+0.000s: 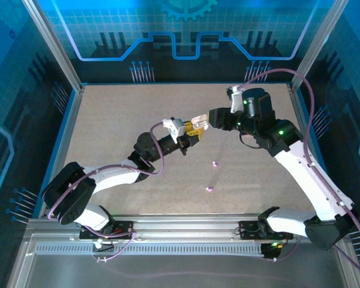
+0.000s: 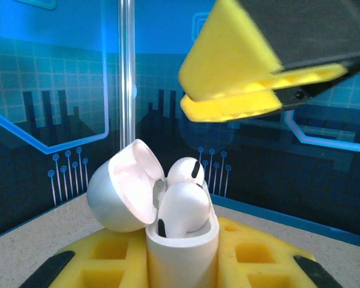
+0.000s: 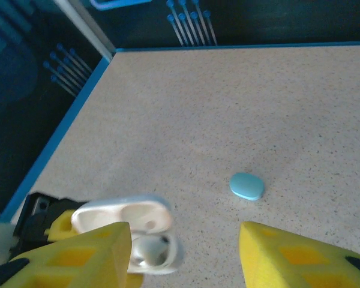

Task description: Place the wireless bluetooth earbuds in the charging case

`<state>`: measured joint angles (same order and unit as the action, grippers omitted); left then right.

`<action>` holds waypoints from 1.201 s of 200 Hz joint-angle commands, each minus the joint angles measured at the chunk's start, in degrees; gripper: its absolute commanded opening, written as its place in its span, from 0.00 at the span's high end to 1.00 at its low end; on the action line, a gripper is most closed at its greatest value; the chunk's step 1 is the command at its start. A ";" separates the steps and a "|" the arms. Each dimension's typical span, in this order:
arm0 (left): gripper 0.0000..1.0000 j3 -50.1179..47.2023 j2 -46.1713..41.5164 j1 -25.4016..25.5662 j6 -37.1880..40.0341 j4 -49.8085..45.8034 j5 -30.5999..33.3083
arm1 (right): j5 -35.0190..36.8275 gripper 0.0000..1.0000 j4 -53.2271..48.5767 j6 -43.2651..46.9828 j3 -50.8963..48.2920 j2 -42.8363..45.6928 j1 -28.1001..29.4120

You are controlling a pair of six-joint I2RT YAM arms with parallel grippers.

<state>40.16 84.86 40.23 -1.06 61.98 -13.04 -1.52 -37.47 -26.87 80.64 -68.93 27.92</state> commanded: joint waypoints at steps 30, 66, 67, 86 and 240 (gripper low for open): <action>0.76 1.22 -3.09 -0.50 4.50 -1.60 -5.48 | -13.21 0.49 -0.99 -6.53 1.32 -1.94 -7.94; 0.76 2.41 -4.11 -0.48 6.76 -5.83 -7.77 | -20.26 0.49 -8.17 -3.28 8.10 -9.64 -8.38; 0.76 2.39 -4.10 -0.49 6.77 -5.82 -7.82 | -20.36 0.49 -8.33 -3.19 8.29 -9.82 -8.39; 0.76 2.68 -4.26 -0.59 6.99 -6.67 -8.73 | -22.40 0.48 -10.89 -1.61 10.55 -12.87 -8.40; 0.76 2.61 -4.26 -0.59 6.51 -7.11 -5.07 | -27.84 0.52 -20.14 6.17 11.68 -14.88 -8.29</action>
<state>40.86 81.93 39.92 4.91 52.84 -19.92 -26.39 -54.50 -21.96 93.41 -85.93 19.81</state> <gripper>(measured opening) 0.245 0.481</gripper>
